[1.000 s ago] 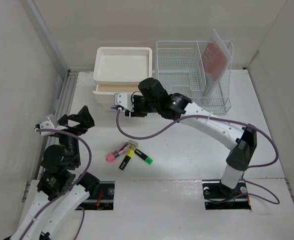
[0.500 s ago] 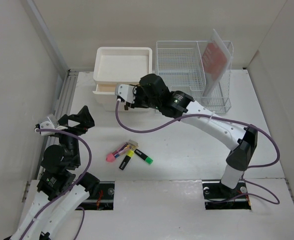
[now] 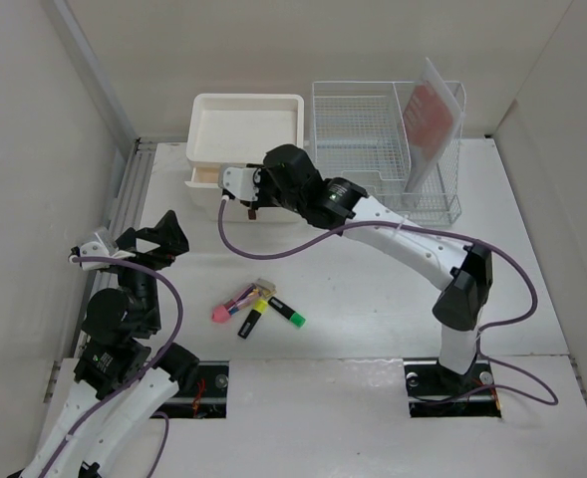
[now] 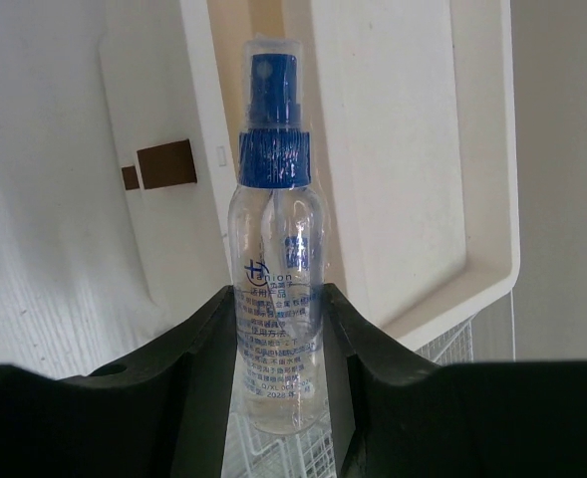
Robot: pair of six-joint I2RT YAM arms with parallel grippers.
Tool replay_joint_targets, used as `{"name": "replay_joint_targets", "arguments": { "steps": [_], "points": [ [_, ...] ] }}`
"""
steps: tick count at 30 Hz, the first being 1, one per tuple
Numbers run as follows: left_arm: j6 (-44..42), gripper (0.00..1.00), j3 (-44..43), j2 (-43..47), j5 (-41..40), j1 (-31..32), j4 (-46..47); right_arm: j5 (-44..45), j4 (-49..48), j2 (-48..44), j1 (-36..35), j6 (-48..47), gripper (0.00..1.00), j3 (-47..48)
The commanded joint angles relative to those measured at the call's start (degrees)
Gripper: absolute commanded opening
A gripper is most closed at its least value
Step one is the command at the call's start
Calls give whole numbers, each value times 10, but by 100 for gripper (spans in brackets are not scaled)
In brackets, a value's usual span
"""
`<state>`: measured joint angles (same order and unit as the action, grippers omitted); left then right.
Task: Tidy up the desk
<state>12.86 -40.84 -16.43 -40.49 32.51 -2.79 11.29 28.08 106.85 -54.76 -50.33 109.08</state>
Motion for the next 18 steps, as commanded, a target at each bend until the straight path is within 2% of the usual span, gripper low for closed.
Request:
{"name": "replay_joint_targets", "arguments": {
  "steps": [1,14,18],
  "points": [
    [-8,100,1,-3,10,-1,24,-6,-25,5,4,-22,10,44],
    [-8,100,1,3,10,-1,24,-43,8,48,44,-28,11,103],
    [-8,100,1,3,10,-1,24,-80,20,53,56,-22,11,113]
  ]
}}
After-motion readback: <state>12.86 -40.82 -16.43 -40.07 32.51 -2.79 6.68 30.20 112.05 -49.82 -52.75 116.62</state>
